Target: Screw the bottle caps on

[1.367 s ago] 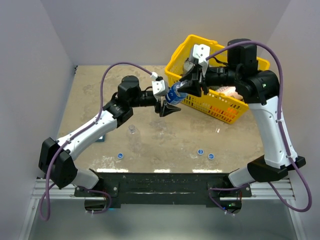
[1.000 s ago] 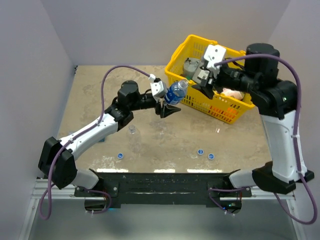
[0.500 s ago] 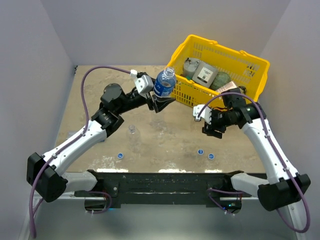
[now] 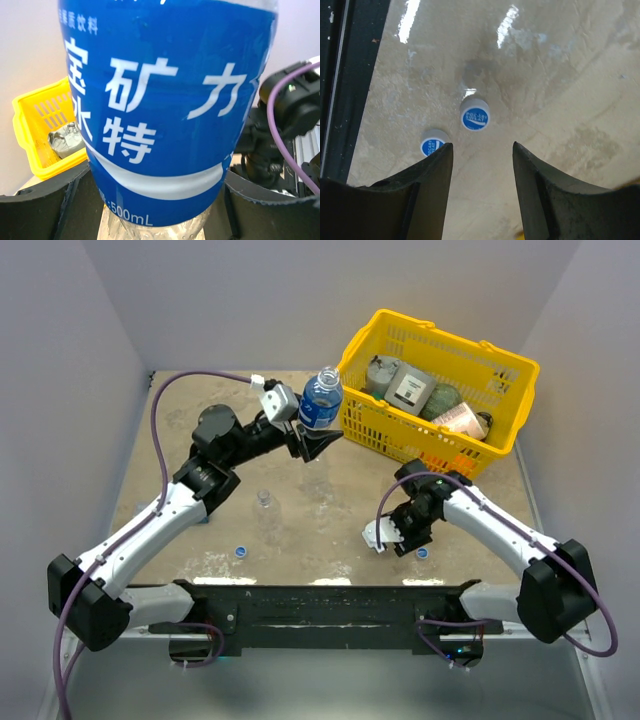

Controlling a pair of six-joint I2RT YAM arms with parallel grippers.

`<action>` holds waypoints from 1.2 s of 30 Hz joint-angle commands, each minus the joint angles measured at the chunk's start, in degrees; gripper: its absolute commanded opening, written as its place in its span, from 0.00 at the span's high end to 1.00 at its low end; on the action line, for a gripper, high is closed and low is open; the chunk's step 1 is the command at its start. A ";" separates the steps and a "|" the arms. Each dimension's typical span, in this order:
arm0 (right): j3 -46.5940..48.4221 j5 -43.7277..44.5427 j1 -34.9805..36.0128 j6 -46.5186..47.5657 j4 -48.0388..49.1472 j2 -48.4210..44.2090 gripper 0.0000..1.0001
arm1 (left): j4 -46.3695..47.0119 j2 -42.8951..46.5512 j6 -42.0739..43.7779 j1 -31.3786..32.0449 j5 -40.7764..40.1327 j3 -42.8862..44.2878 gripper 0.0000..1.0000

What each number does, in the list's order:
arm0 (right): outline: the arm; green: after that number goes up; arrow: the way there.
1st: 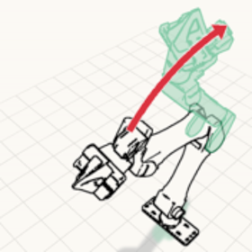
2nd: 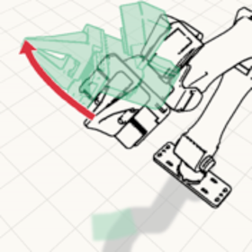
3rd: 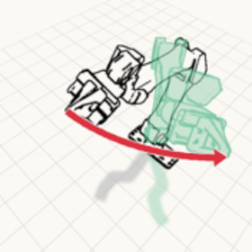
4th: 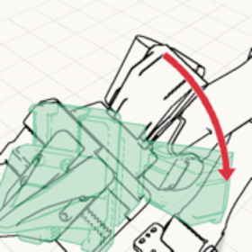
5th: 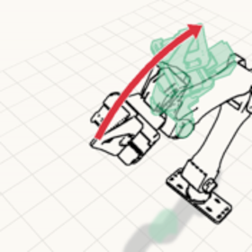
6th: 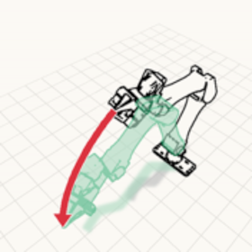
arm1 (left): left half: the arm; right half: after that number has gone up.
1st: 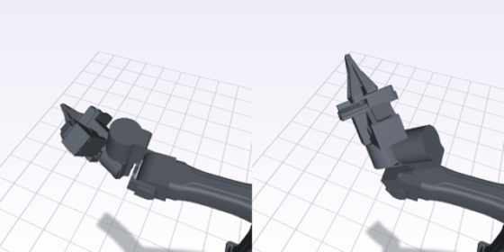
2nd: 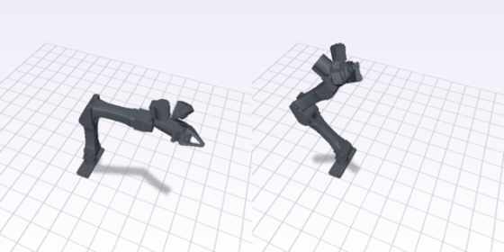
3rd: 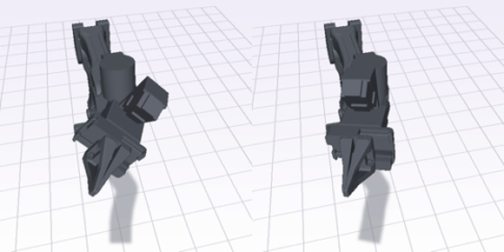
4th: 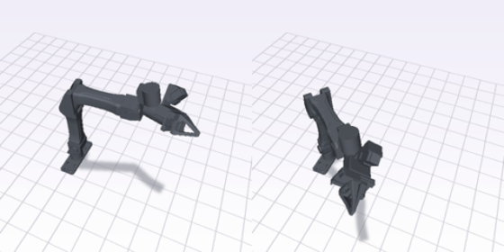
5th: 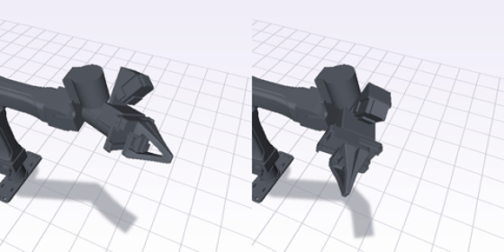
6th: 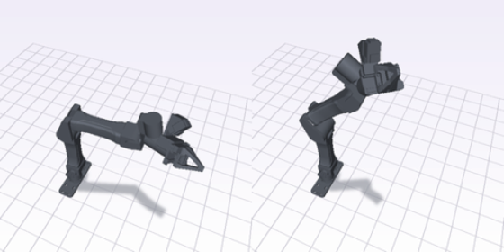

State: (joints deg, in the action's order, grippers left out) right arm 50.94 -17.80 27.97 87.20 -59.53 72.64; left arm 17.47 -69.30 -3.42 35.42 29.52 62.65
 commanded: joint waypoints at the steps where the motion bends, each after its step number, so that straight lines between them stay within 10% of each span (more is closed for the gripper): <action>1: -3.73 1.37 2.09 5.17 6.60 -0.49 0.45 | 0.10 1.36 0.34 -0.53 -0.78 3.18 1.00; 36: -6.55 4.09 3.59 12.29 4.77 5.76 0.53 | 2.56 -0.93 -1.32 -2.55 -0.51 2.21 1.00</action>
State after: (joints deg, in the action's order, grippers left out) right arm 43.92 -13.37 31.22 98.50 -52.38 79.09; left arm 16.62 -70.19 -3.73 33.39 29.50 63.66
